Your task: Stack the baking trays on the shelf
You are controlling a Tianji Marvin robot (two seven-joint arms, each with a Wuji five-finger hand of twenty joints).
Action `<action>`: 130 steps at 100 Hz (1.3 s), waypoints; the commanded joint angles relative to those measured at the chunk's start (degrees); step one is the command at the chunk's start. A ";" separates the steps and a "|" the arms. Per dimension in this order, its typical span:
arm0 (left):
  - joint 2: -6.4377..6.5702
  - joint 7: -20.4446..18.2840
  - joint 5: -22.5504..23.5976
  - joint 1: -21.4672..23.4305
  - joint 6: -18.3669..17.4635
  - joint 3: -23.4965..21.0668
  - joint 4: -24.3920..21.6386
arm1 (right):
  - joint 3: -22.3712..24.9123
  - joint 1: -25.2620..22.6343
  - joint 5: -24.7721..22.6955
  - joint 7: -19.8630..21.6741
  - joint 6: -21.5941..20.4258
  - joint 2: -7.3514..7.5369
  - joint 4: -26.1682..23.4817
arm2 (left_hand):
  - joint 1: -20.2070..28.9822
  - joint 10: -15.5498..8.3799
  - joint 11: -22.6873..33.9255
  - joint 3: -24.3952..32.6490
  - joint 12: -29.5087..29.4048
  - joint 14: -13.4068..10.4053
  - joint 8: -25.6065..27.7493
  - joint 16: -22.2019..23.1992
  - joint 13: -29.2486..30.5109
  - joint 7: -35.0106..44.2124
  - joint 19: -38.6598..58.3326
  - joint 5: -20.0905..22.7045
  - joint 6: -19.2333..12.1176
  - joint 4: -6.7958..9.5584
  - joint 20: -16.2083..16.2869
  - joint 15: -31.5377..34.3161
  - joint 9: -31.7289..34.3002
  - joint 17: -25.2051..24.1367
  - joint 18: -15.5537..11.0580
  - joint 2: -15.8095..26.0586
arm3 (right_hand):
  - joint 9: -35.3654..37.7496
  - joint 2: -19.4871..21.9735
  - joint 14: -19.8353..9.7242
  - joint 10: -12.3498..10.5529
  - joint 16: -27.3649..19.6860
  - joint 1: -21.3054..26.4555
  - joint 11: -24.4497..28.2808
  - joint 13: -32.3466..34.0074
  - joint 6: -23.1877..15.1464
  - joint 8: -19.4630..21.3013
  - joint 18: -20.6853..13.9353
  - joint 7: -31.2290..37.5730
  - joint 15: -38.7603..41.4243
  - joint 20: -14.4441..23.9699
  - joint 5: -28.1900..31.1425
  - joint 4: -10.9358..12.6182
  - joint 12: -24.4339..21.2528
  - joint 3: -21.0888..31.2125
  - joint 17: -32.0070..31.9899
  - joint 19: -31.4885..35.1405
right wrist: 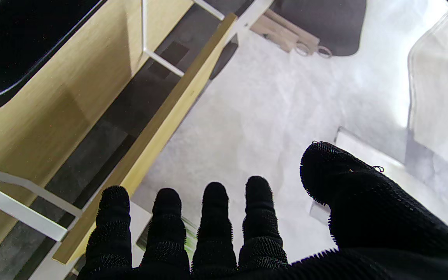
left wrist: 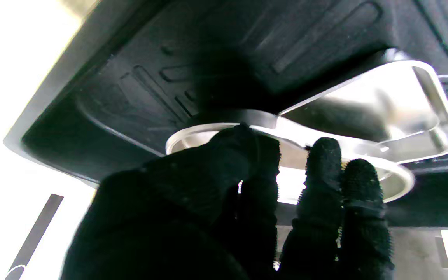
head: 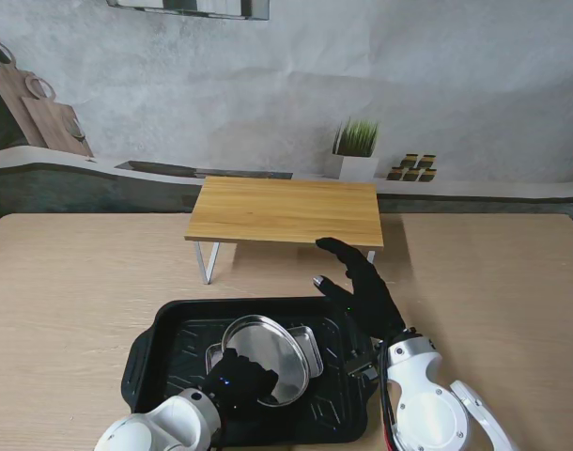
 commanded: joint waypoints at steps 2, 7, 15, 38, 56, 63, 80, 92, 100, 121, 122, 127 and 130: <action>0.08 -1.56 -0.32 0.25 0.49 -0.05 0.06 | -0.05 -0.41 0.04 0.49 0.31 -0.49 -0.38 | -2.41 1.26 3.42 1.61 -9.03 -1.90 -2.33 -1.85 -3.58 -5.23 -1.60 -2.50 1.81 3.45 -0.74 -2.80 -5.99 -1.78 -0.46 3.83 | -1.08 1.76 -2.60 -1.73 0.02 -0.33 0.92 -1.69 0.05 -0.72 -1.46 0.71 0.16 0.45 -1.27 1.77 0.30 0.19 0.25 -0.23; 0.06 -1.55 -0.30 0.37 0.45 -0.25 0.03 | -0.01 -0.47 0.05 0.61 0.35 -0.46 -0.40 | -5.46 0.78 2.03 1.30 -11.68 -2.79 -3.65 -2.79 -5.50 -8.35 -2.85 -4.31 1.97 5.23 -1.12 -4.51 -9.27 -2.97 -0.63 5.84 | -1.08 1.77 -2.59 -1.73 0.00 -0.28 0.92 -1.73 -0.06 -0.73 -1.45 0.74 0.12 0.45 -1.21 1.78 0.30 0.20 0.19 -0.26; 0.01 -1.35 -0.94 0.78 0.68 -0.70 -0.24 | -0.01 -0.45 0.07 0.59 0.45 -0.48 -0.40 | -8.11 0.30 0.86 0.06 -12.98 -3.77 -5.21 -4.00 -8.14 -11.32 -4.92 -6.30 1.87 5.04 -1.66 -6.78 -12.50 -4.95 -0.79 6.28 | -1.12 1.84 -2.64 -1.80 -0.03 -0.29 0.82 -1.74 -0.02 -0.75 -1.50 0.70 0.06 0.46 -1.30 1.77 0.26 0.17 0.18 -0.27; -0.37 0.29 -2.52 3.55 -0.06 -4.34 -1.92 | -0.13 -0.40 -0.47 0.58 0.48 -0.42 -0.18 | -14.85 -0.90 -1.70 -4.20 -15.04 -4.89 -7.26 -6.26 -13.10 -15.70 -10.18 -10.78 1.14 4.25 -1.45 -11.86 -18.36 -9.16 -0.82 8.13 | -1.06 1.69 -2.59 -1.73 -0.01 -0.20 0.85 -1.69 -0.07 -0.78 -1.43 0.72 0.12 0.51 -1.22 1.78 0.27 0.15 0.29 -0.24; -0.95 3.01 -5.32 6.93 -1.77 -9.49 -3.81 | -0.21 -0.47 -1.46 0.87 1.39 -0.29 -0.27 | -16.84 -1.36 -3.09 -7.20 -15.77 -4.78 -8.25 -7.30 -15.73 -18.26 -14.42 -12.62 0.64 4.38 0.61 -15.49 -20.80 -11.15 -0.74 9.92 | -1.01 1.47 -2.51 -1.68 0.42 -0.23 1.56 -1.55 0.11 -0.75 -1.17 0.80 0.94 0.68 -0.94 1.77 0.61 0.11 0.87 0.12; -1.22 3.96 -6.85 8.29 -2.32 -11.83 -4.56 | -0.11 -0.75 -2.19 1.56 2.13 -0.07 -0.64 | -17.49 -1.21 -3.43 -8.24 -15.85 -4.56 -8.40 -7.37 -16.34 -18.82 -15.13 -13.04 0.74 4.39 1.45 -16.16 -21.23 -11.43 -0.62 10.77 | -0.97 1.44 -1.97 -1.55 1.31 -0.24 3.51 -0.90 0.41 -0.67 -0.71 0.92 2.73 1.21 -0.53 1.75 1.49 -0.05 2.07 1.35; -2.02 7.18 -10.20 10.74 -4.03 -17.84 -5.13 | -0.04 -1.51 -4.58 2.74 4.63 0.36 -1.34 | -17.85 -0.48 -4.99 -11.10 -16.43 -3.78 -9.02 -7.23 -16.74 -20.69 -15.99 -13.20 -0.93 4.77 4.04 -17.91 -21.64 -11.54 -0.27 12.06 | -1.42 0.88 0.28 -1.31 5.04 -0.26 11.08 0.89 1.27 0.63 0.14 2.22 10.05 3.83 0.50 1.86 4.28 -0.38 4.52 8.86; -2.60 9.40 -11.95 11.98 -5.55 -22.36 -5.03 | 0.41 -2.04 -7.27 4.62 7.08 0.94 -2.08 | -19.11 -0.53 -7.31 -11.80 -18.14 -3.47 -10.40 -8.10 -16.59 -23.35 -17.03 -13.18 -3.88 5.04 5.15 -20.06 -21.99 -11.37 0.32 12.15 | -1.56 0.76 0.45 -1.30 6.26 -0.29 13.47 1.37 1.99 1.69 0.04 3.14 12.54 4.09 0.51 1.83 4.93 -0.61 4.50 13.49; -2.86 9.89 -12.89 12.78 -6.18 -25.30 -5.01 | 1.04 -2.53 -10.08 6.18 8.82 1.46 -2.87 | -20.03 -0.77 -7.69 -12.20 -18.43 -3.36 -10.78 -8.36 -16.70 -24.20 -17.32 -13.92 -4.04 5.01 5.23 -20.76 -22.66 -11.35 0.39 12.21 | -1.61 0.68 0.56 -1.11 6.59 -0.46 13.89 1.32 2.10 2.07 -0.13 3.34 13.20 3.79 0.32 1.86 4.98 -0.89 4.41 15.75; -3.45 11.59 -14.23 14.04 -7.44 -31.66 -3.38 | 3.09 -4.09 -16.36 10.93 13.37 2.77 -4.69 | -20.80 -0.54 -7.70 -12.08 -18.48 -2.72 -10.81 -8.58 -16.33 -24.87 -17.90 -15.40 -4.52 5.12 5.53 -22.07 -23.40 -11.29 0.64 11.28 | -1.64 0.78 0.67 -0.97 6.62 -0.81 13.65 1.43 2.04 2.54 -0.46 2.88 13.32 1.98 -0.26 1.97 4.68 -1.66 4.38 20.96; -3.46 11.66 -14.22 14.07 -7.51 -31.91 -3.27 | 3.19 -4.17 -16.59 11.14 13.56 2.83 -4.73 | -20.81 -0.47 -7.68 -12.03 -18.46 -2.67 -10.79 -8.56 -16.25 -24.87 -17.87 -15.50 -4.38 5.12 5.57 -22.10 -23.44 -11.18 0.72 11.17 | -1.69 0.77 0.65 -0.97 6.62 -0.80 13.62 1.47 2.06 2.54 -0.46 2.85 13.33 1.96 -0.31 1.97 4.67 -1.67 4.34 21.02; -3.54 11.84 -14.30 14.17 -7.68 -33.03 -2.76 | 3.67 -4.53 -17.62 12.00 14.49 3.04 -4.87 | -21.04 -0.55 -7.46 -11.80 -18.33 -2.64 -10.69 -8.44 -16.02 -24.90 -17.88 -16.25 -3.41 5.07 5.75 -22.20 -23.53 -11.08 0.82 10.89 | -1.62 0.88 0.63 -0.98 6.56 -0.69 12.90 1.29 1.93 2.64 -0.57 2.56 13.18 1.34 -0.40 2.04 4.34 -1.99 4.09 22.13; -3.58 11.89 -14.39 14.23 -7.69 -33.61 -2.49 | 3.93 -4.73 -18.27 12.36 15.04 3.14 -4.91 | -21.24 -0.49 -7.34 -11.72 -18.24 -2.67 -10.67 -8.37 -16.02 -25.02 -17.83 -16.95 -2.24 5.00 5.87 -22.29 -23.71 -10.92 0.68 10.75 | -1.67 0.96 0.58 -1.00 6.55 -0.77 12.73 1.29 1.93 2.67 -0.62 2.48 13.16 1.19 -0.52 2.05 4.28 -2.08 4.16 22.35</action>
